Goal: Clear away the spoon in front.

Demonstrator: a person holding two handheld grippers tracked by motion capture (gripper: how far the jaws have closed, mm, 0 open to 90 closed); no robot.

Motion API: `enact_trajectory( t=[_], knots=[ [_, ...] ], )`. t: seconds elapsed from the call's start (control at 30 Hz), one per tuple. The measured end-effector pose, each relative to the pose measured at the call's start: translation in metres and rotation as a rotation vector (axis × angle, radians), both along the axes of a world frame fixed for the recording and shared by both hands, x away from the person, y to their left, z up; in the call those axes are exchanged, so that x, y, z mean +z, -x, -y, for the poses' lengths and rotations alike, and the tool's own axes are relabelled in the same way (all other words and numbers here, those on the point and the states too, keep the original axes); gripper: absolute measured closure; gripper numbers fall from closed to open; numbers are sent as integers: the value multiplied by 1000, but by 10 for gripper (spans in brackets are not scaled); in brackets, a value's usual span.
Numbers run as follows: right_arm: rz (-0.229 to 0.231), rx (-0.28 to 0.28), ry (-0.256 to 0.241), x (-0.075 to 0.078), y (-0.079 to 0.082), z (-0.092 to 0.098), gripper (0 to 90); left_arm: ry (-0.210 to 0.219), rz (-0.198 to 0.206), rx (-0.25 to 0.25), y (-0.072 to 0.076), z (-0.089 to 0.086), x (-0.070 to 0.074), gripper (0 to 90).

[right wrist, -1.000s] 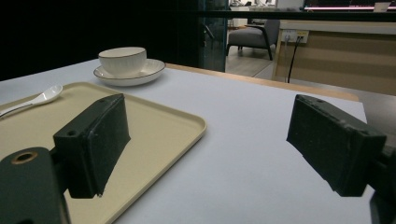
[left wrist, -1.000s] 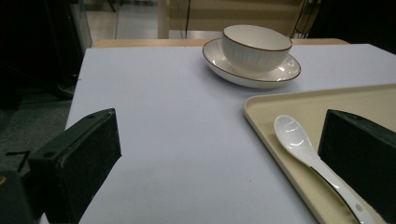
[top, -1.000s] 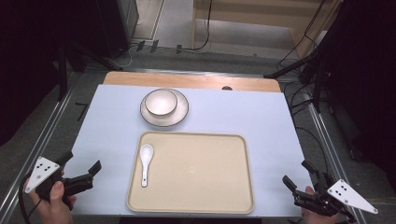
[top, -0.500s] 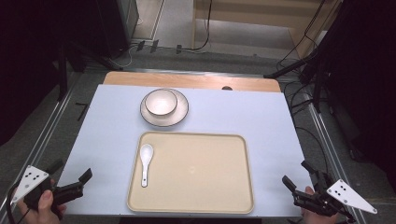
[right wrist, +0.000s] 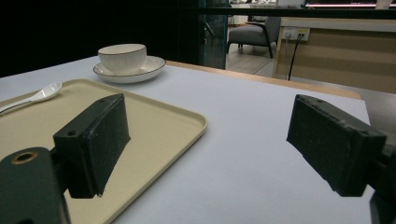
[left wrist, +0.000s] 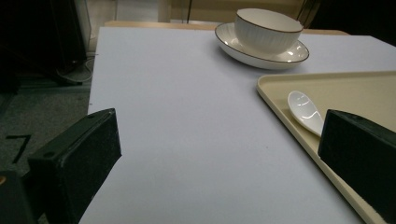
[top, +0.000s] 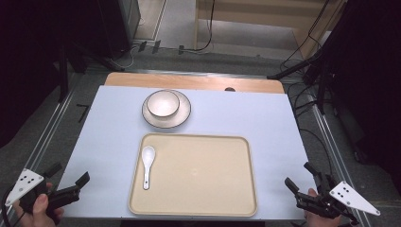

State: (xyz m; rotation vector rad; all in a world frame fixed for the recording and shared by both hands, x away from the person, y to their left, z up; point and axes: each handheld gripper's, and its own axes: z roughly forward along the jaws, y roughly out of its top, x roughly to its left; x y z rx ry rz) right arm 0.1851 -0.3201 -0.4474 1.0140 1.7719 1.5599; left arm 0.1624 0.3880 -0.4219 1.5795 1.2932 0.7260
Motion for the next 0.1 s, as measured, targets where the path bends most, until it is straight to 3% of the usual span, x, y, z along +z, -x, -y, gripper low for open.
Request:
enact_trajectory(
  t=[0.1],
  knots=[
    [4, -2, -1, 0, 0, 1, 130, 2, -8, -7, -1, 4, 0, 0]
  ],
)
